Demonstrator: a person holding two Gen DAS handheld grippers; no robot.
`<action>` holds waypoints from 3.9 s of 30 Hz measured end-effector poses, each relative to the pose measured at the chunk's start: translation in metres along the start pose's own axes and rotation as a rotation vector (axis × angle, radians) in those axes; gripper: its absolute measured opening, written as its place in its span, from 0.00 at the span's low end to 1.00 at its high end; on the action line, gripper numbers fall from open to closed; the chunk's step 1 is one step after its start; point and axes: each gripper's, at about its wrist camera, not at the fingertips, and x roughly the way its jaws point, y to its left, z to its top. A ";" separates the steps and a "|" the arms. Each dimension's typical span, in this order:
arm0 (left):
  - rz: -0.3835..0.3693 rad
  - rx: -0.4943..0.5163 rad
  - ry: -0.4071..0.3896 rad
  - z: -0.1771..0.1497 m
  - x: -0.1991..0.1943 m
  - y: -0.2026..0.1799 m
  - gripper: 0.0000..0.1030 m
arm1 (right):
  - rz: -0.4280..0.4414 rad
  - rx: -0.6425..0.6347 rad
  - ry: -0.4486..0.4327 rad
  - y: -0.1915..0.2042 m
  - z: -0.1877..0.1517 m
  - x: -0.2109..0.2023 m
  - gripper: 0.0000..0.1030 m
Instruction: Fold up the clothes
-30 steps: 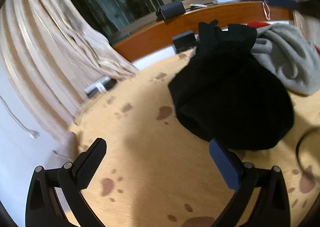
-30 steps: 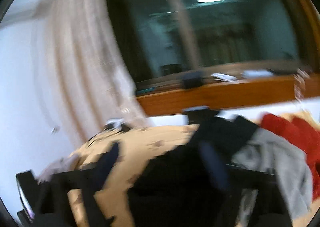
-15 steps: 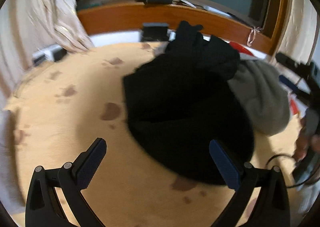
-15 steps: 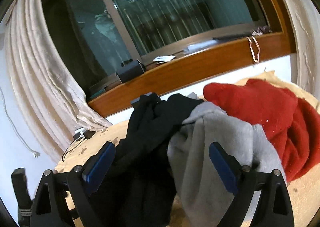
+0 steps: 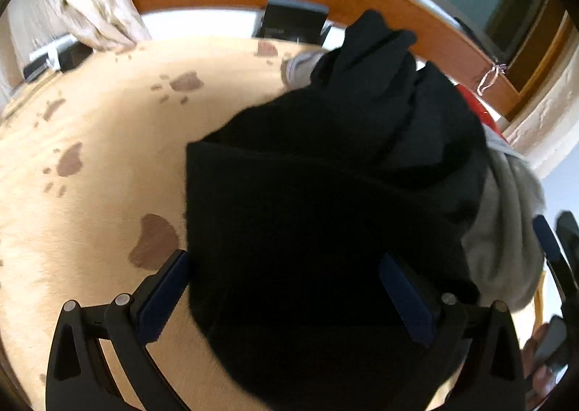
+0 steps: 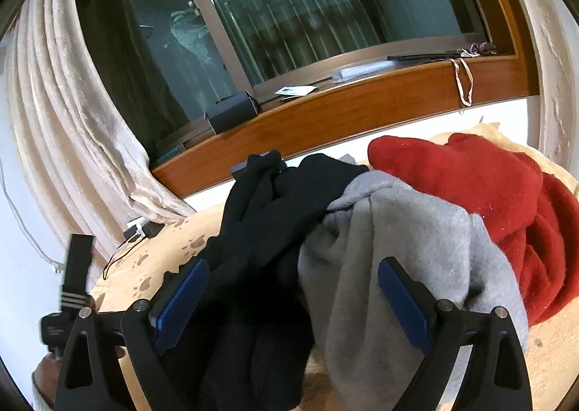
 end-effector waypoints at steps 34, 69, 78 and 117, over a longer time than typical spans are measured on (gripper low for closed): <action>0.064 -0.426 -0.327 -0.126 -0.119 0.174 0.19 | -0.007 -0.173 0.018 0.040 -0.019 0.013 0.94; 0.111 0.167 -0.247 -0.068 -0.089 0.059 0.83 | 0.198 0.052 0.276 0.071 -0.017 0.116 0.94; 0.107 0.167 -0.061 -0.021 -0.024 0.084 0.83 | 0.174 0.202 0.223 0.027 -0.002 0.110 0.94; 0.471 -0.761 -0.511 -0.270 -0.234 0.311 0.14 | 0.140 0.035 0.169 0.056 -0.010 0.101 0.94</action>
